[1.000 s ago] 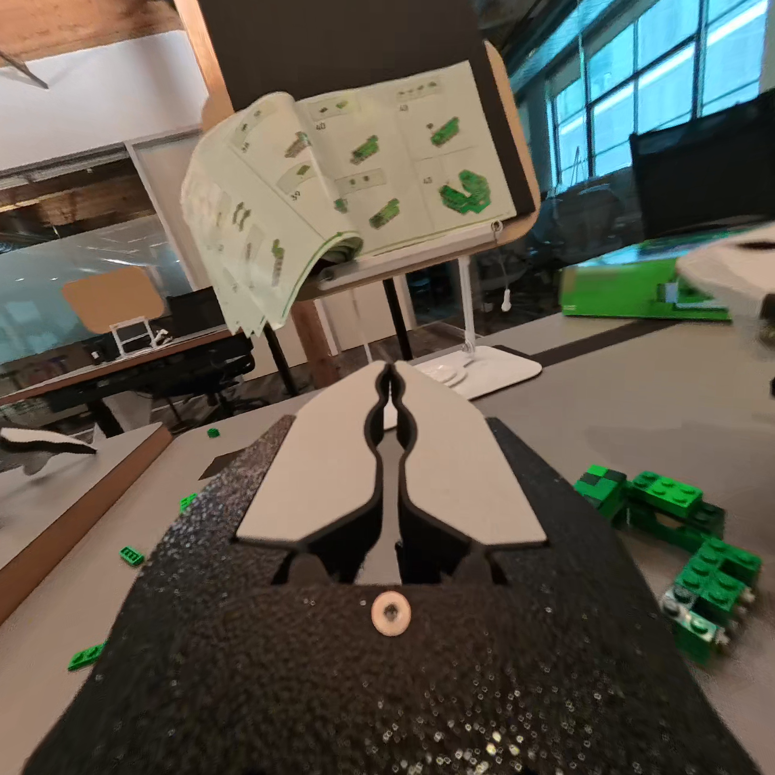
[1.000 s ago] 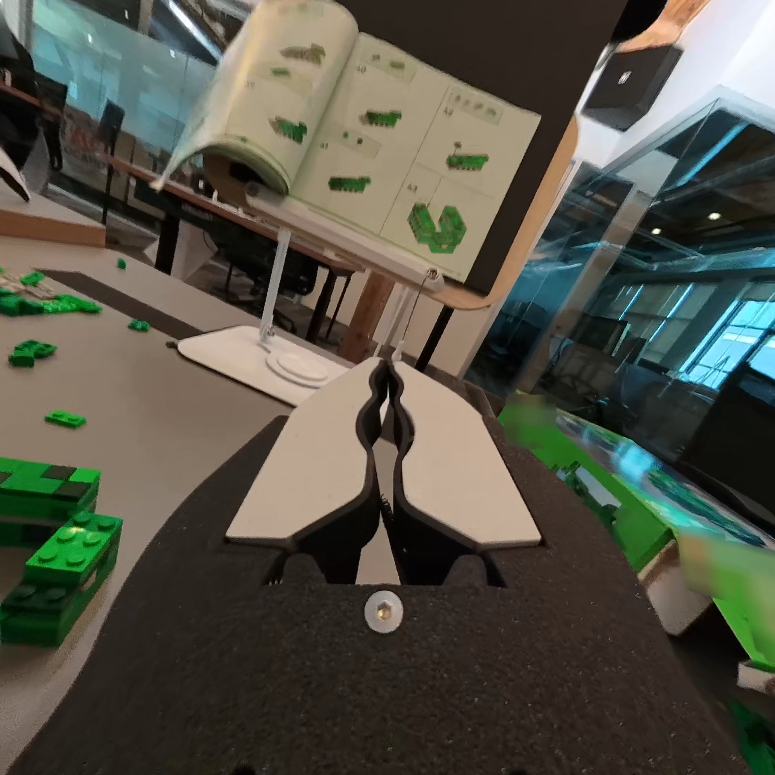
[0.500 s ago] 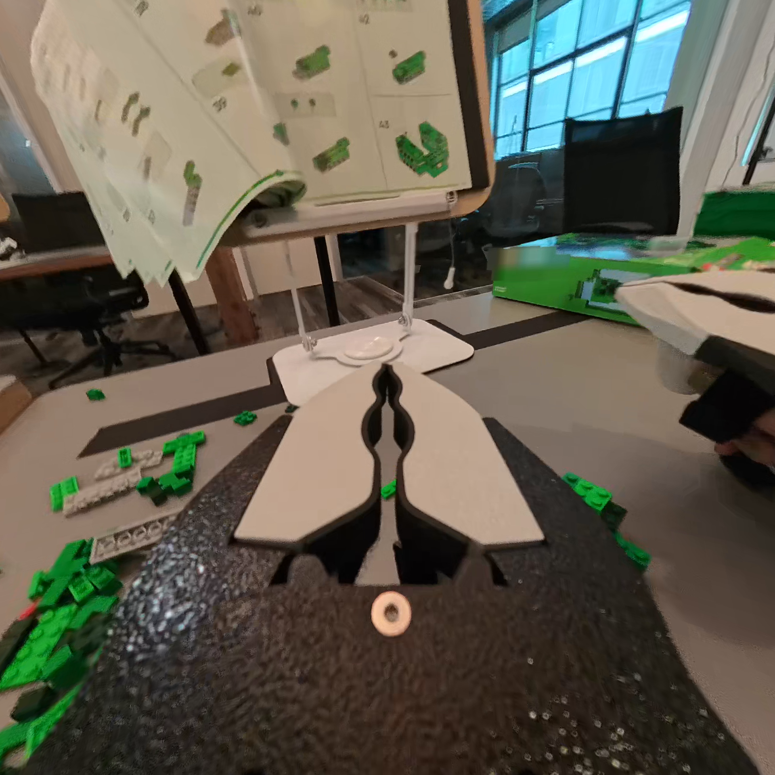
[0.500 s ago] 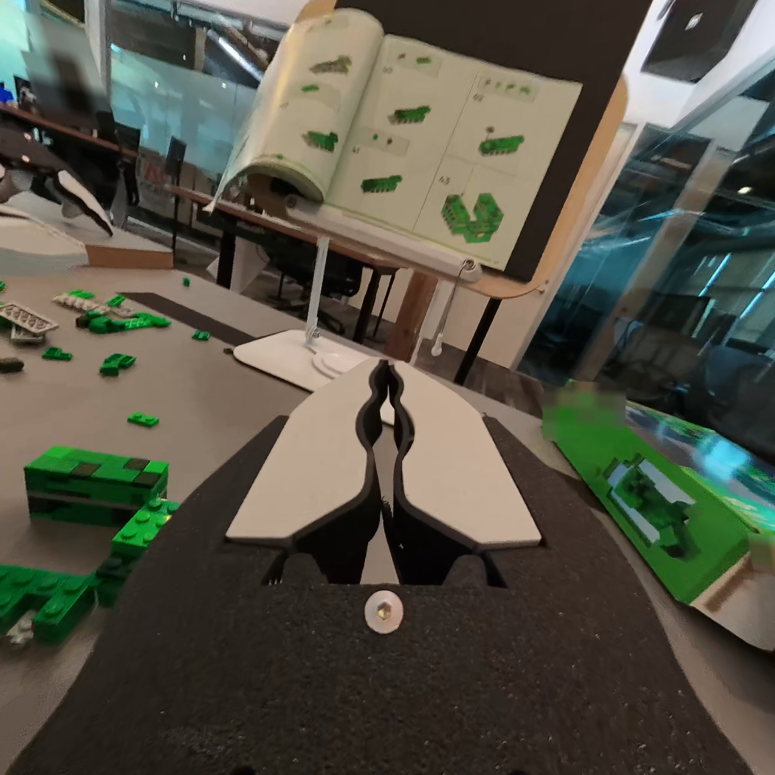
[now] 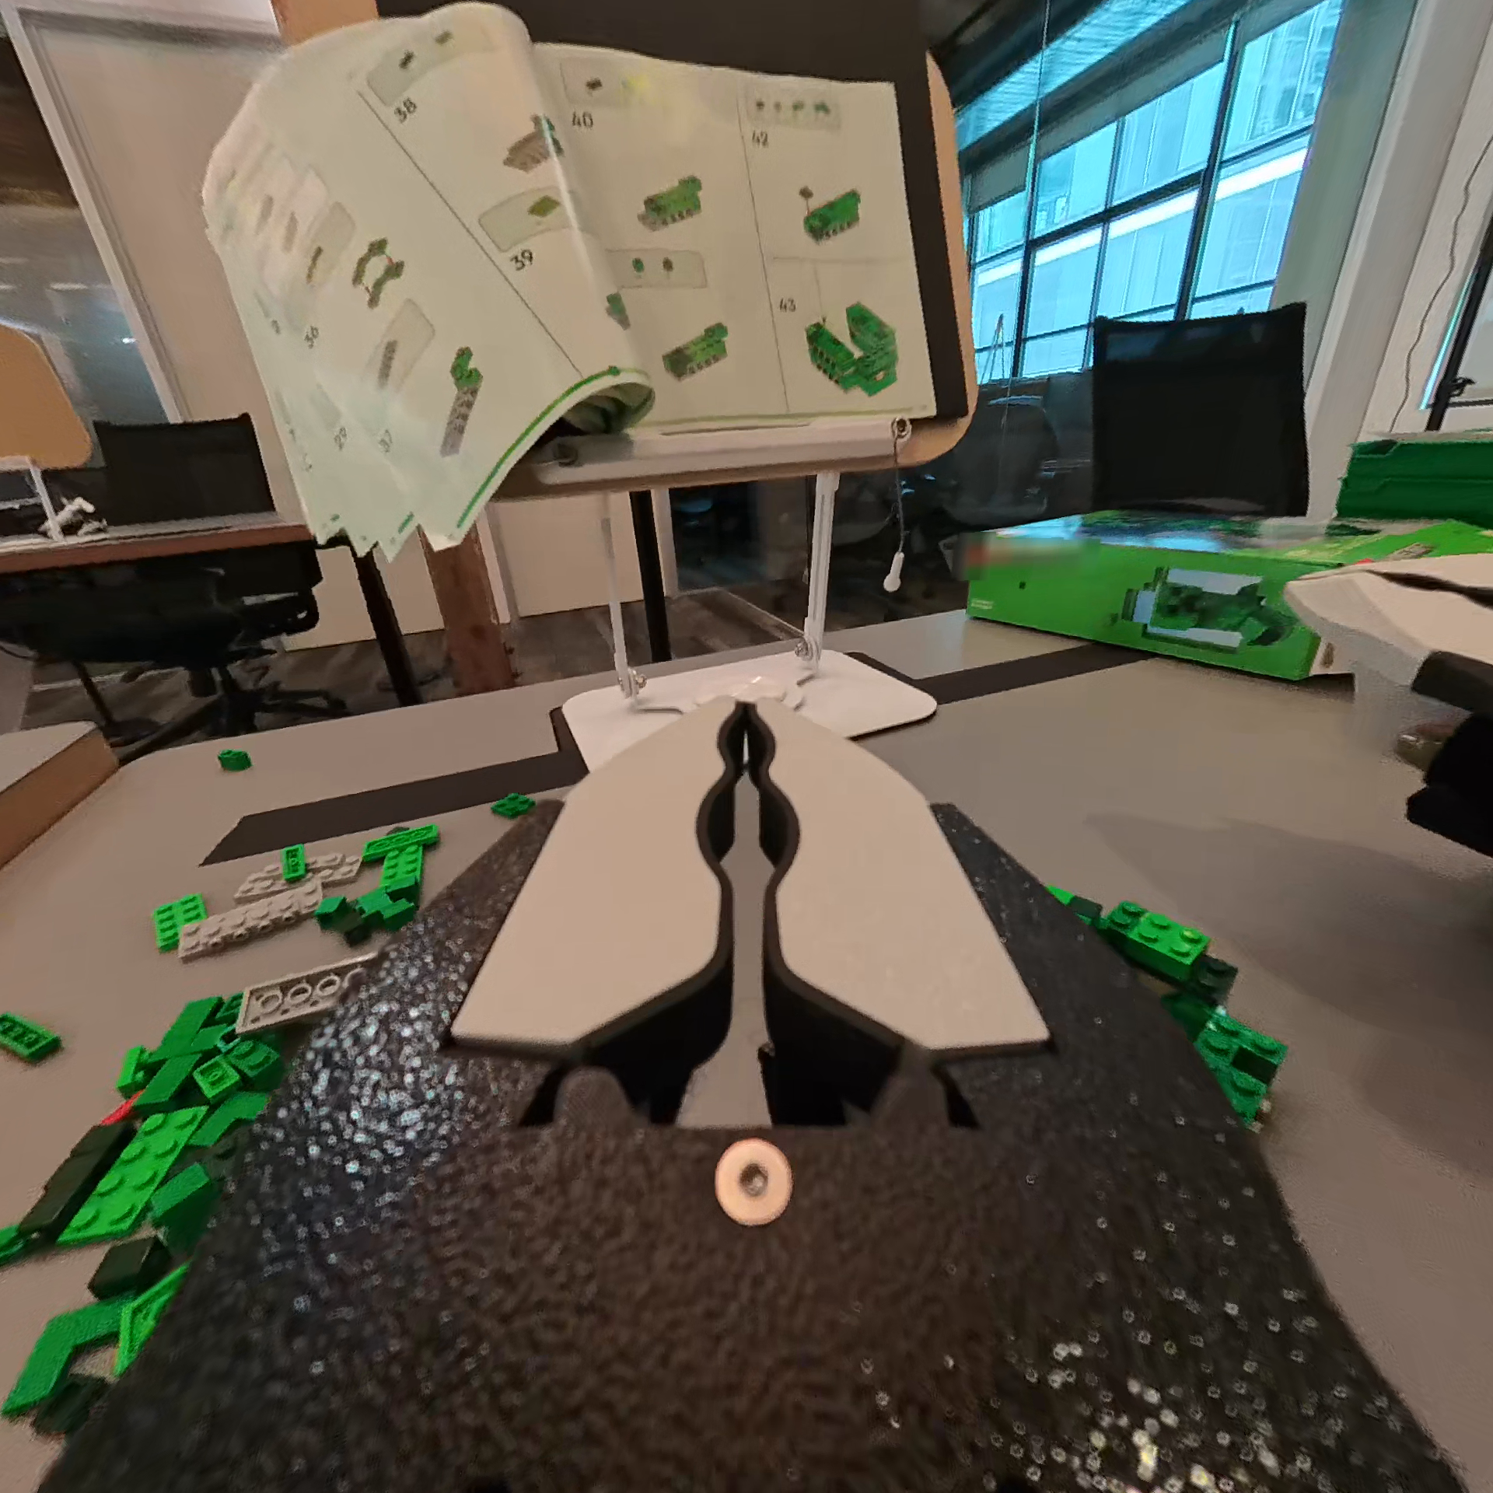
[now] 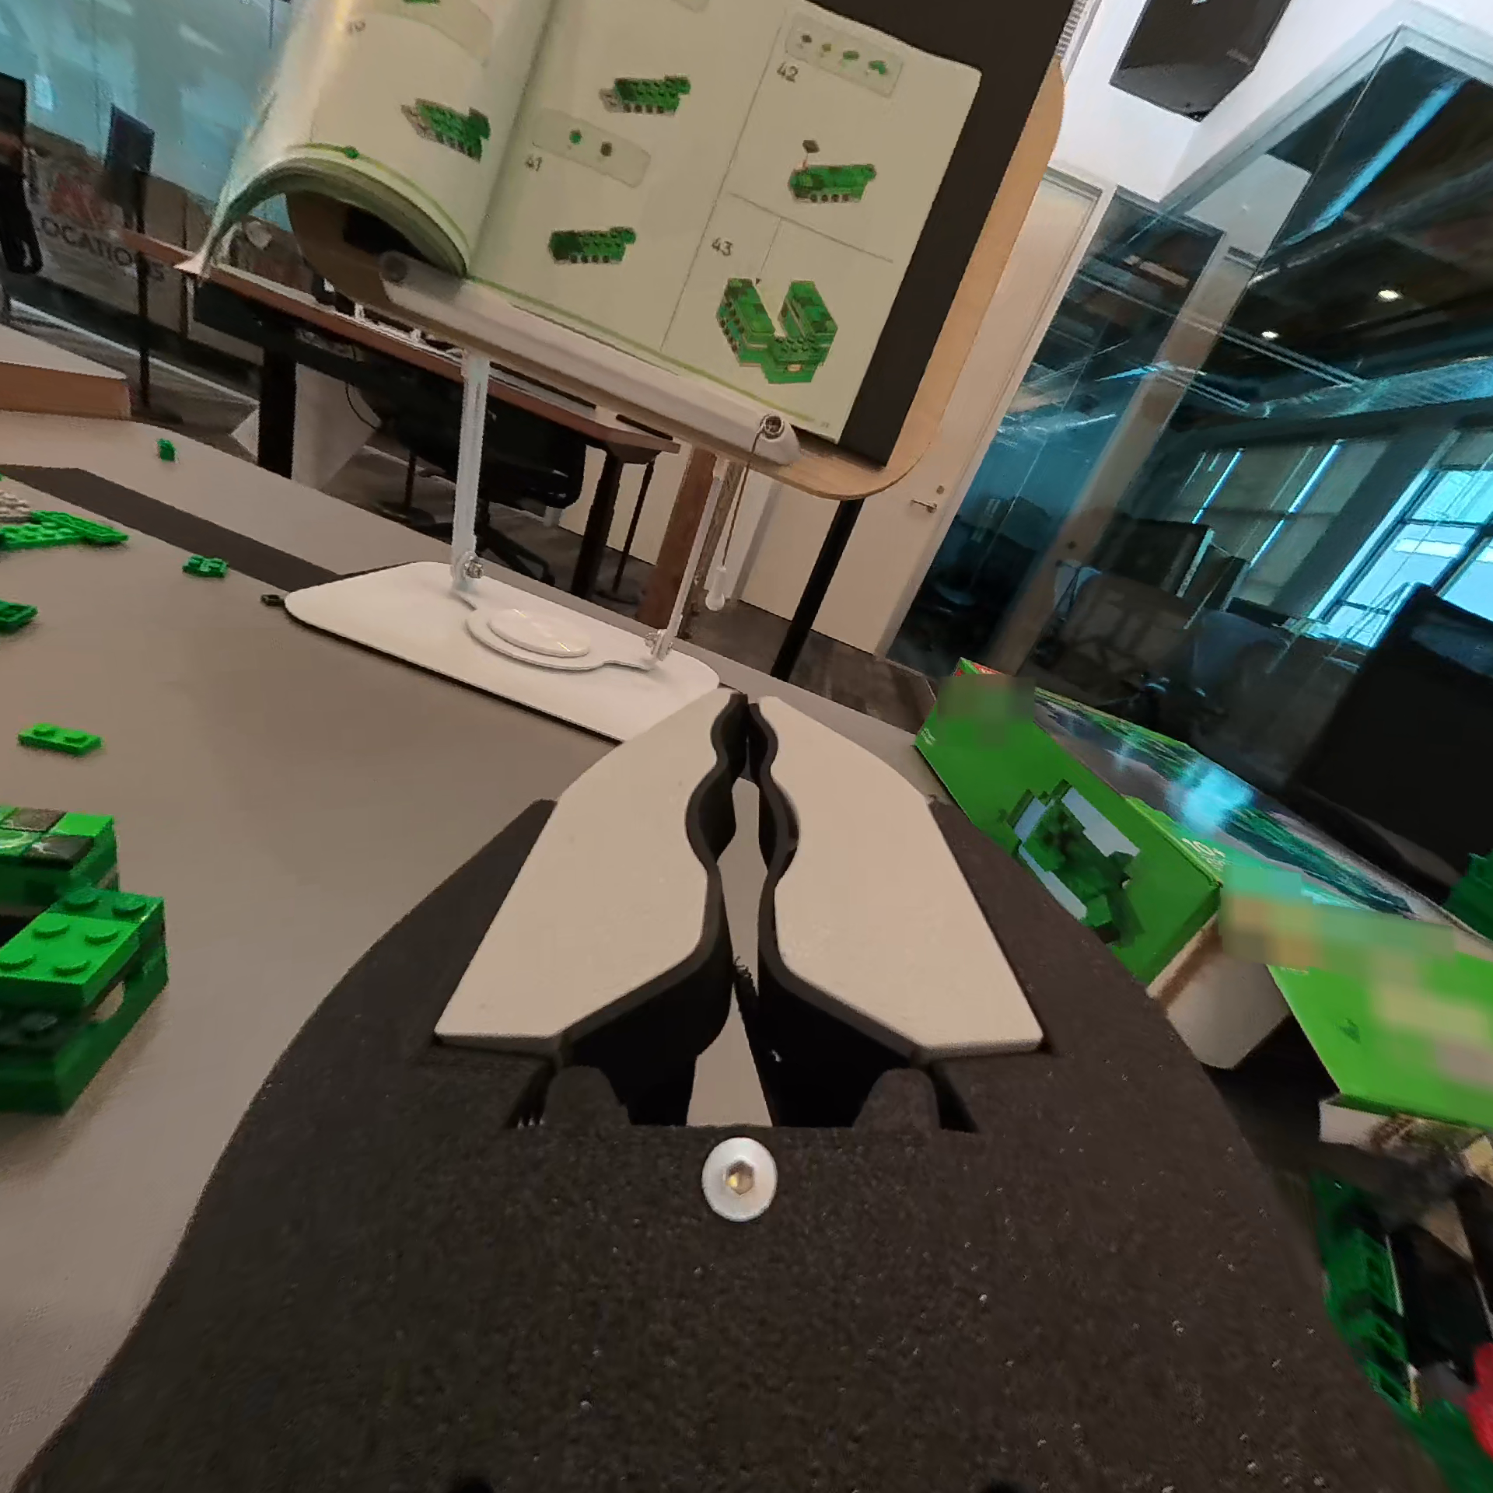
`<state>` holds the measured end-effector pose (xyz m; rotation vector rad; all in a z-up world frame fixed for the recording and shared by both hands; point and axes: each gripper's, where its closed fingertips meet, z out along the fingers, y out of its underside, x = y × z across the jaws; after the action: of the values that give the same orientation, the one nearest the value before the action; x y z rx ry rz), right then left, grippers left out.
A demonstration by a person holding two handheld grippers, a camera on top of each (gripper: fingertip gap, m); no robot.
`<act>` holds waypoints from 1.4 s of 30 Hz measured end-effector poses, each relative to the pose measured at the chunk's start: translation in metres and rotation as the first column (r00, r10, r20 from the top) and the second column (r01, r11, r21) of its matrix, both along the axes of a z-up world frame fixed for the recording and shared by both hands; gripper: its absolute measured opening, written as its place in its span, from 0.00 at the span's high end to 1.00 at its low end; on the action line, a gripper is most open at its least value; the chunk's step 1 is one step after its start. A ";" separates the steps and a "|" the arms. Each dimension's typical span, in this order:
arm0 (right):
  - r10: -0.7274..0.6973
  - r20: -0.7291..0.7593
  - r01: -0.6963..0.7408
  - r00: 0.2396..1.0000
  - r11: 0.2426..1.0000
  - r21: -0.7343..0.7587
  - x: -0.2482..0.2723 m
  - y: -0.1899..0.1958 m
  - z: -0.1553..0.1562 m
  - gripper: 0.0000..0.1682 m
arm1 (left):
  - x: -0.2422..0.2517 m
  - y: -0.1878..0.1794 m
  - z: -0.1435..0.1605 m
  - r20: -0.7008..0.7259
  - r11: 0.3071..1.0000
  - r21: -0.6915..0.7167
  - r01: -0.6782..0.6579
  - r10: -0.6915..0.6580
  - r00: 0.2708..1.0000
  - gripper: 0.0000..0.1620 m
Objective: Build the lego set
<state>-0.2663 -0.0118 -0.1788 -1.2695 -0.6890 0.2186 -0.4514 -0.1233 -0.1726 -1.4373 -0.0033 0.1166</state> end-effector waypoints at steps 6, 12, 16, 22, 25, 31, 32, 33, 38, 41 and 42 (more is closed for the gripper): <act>0.062 0.045 -0.062 0.997 0.998 0.019 -0.012 -0.011 -0.003 1.00 | 0.017 -0.004 0.002 -0.114 0.998 0.026 0.061 -0.058 0.992 1.00; -0.070 -0.078 0.068 0.994 0.997 -0.033 0.015 0.003 0.004 1.00 | 0.017 -0.011 0.000 -0.178 0.999 0.013 0.047 -0.044 0.983 1.00; 0.041 -0.080 -0.041 0.996 0.999 -0.008 0.002 -0.009 0.006 1.00 | 0.014 -0.012 0.001 -0.163 0.999 0.026 0.034 -0.029 0.986 1.00; 0.173 -0.060 -0.171 0.983 0.985 0.040 -0.017 -0.026 0.009 1.00 | 0.011 -0.013 0.003 -0.155 0.999 0.041 0.024 -0.017 0.988 1.00; 0.194 -0.061 -0.191 0.979 0.980 0.064 -0.020 -0.030 0.012 1.00 | 0.013 -0.012 0.002 -0.164 0.999 0.036 0.028 -0.021 0.986 1.00; 0.199 -0.007 -0.198 0.980 0.978 0.071 -0.024 -0.032 0.008 1.00 | 0.015 -0.013 0.003 -0.167 0.998 0.045 0.049 -0.041 0.985 1.00; 0.205 0.005 -0.204 0.979 0.976 0.079 -0.026 -0.034 0.008 1.00 | 0.015 -0.012 0.003 -0.168 0.998 0.041 0.048 -0.040 0.985 1.00; 0.213 0.017 -0.214 0.977 0.973 0.089 -0.027 -0.036 0.008 1.00 | 0.016 -0.012 0.002 -0.173 0.998 0.038 0.049 -0.042 0.984 1.00; 0.237 0.039 -0.240 0.971 0.962 0.132 -0.032 -0.044 0.011 1.00 | 0.022 -0.008 0.001 -0.202 0.998 0.027 0.063 -0.057 0.978 1.00; 0.148 0.039 -0.151 0.988 0.982 0.113 -0.025 -0.031 0.009 1.00 | 0.023 -0.007 0.001 -0.193 0.997 0.030 0.077 -0.070 0.979 1.00; 0.150 0.031 -0.153 0.988 0.984 0.095 -0.024 -0.029 0.008 1.00 | 0.023 -0.007 0.001 -0.191 0.997 0.028 0.073 -0.066 0.979 1.00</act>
<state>-0.2908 -0.0405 -0.1713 -1.1295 -0.8081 0.2920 -0.4288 -0.1299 -0.1717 -1.3856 0.2004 0.1951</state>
